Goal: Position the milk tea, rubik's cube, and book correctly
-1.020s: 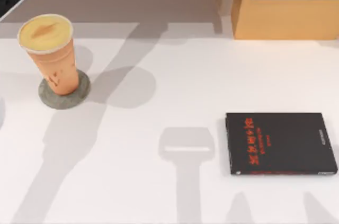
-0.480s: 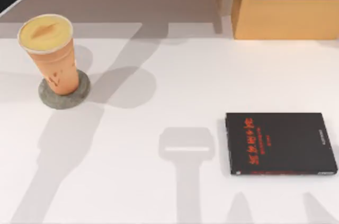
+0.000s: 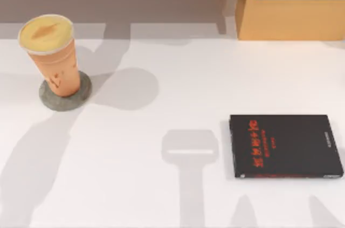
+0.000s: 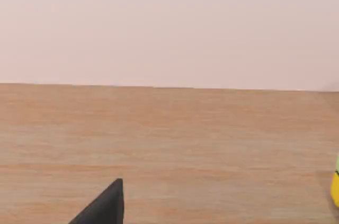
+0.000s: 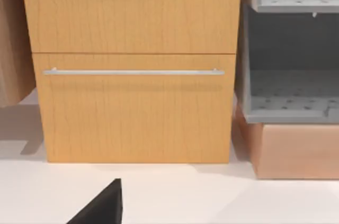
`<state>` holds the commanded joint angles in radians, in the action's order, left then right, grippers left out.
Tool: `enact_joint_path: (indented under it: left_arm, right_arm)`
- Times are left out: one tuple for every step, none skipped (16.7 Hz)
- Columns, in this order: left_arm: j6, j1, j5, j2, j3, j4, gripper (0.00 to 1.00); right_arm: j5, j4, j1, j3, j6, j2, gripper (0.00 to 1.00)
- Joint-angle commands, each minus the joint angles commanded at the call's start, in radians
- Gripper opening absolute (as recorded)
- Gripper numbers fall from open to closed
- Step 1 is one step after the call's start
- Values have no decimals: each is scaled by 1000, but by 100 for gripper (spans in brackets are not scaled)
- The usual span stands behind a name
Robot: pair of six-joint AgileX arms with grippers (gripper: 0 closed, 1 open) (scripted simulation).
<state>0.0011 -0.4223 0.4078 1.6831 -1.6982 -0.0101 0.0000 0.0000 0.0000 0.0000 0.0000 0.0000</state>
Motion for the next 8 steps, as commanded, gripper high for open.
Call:
enact_joint_path:
  left_arm:
    - [-2,30,-26,-94,91,1,100]
    - [-2,61,-54,-198,192,2,100]
    - [-3,93,-83,-307,299,5,100]
    - [-2,124,-112,-421,412,7,100]
    - [-1,155,-141,-538,530,10,100]
    - [1,185,-170,-654,650,13,100]
    - [3,214,-198,-769,771,16,100]
    - [5,242,-226,-880,889,19,100]
  right_arm:
    - [0,0,0,0,0,0,100]
    - [0,0,0,0,0,0,100]
    - [0,0,0,0,0,0,100]
    - [0,0,0,0,0,0,100]
    - [0,0,0,0,0,0,100]
    - [0,0,0,0,0,0,100]
    - [0,0,0,0,0,0,100]
    - [0,0,0,0,0,0,100]
